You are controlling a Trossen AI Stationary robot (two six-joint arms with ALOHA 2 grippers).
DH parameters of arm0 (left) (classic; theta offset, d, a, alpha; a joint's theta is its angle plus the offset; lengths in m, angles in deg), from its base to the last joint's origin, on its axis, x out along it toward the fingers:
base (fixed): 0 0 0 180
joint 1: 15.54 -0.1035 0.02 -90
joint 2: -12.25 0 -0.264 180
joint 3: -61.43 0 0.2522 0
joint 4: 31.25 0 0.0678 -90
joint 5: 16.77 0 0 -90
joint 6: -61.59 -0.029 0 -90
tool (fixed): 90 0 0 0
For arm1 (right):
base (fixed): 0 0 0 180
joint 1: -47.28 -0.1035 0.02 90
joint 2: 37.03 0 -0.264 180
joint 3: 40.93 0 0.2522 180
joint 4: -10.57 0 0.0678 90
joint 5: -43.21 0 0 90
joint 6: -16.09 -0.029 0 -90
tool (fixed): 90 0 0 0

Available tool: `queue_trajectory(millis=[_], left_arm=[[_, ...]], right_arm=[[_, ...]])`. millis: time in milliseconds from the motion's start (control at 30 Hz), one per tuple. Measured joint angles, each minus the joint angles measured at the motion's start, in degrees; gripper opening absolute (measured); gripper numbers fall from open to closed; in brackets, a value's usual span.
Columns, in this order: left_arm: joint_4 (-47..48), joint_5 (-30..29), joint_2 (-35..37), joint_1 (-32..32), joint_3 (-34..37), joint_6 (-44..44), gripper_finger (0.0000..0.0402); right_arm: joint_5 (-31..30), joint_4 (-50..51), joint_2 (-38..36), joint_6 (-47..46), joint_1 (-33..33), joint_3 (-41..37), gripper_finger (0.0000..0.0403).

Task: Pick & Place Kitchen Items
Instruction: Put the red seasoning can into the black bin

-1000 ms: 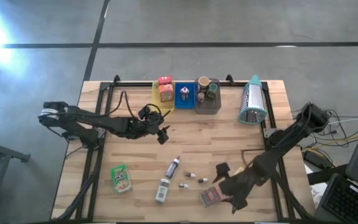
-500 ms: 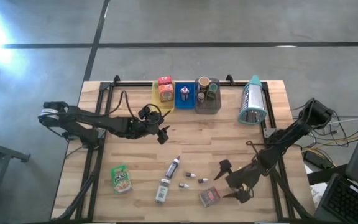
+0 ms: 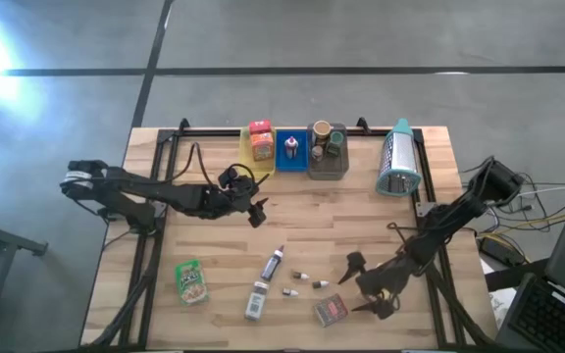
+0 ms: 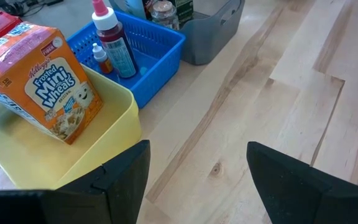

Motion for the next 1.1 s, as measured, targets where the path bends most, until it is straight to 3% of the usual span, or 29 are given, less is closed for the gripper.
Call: queue_trajectory(millis=[233, 533, 1100], left_arm=[[0.0, 0.0, 0.0, 0.0, 0.0, 0.0, 0.0273], [-0.1, 0.0, 0.0, 0.0, 0.0, 0.0, 0.0273], [0.1, 0.0, 0.0, 0.0, 0.0, 0.0, 0.0273]], right_arm=[[-0.2, -4.2, 4.8, 3.3, 0.1, 0.4, 0.0384], [2.7, -7.3, 10.7, 0.7, 0.0, 2.2, 0.0384], [3.2, -15.2, 16.7, 1.3, -0.1, 3.5, 0.0384]])
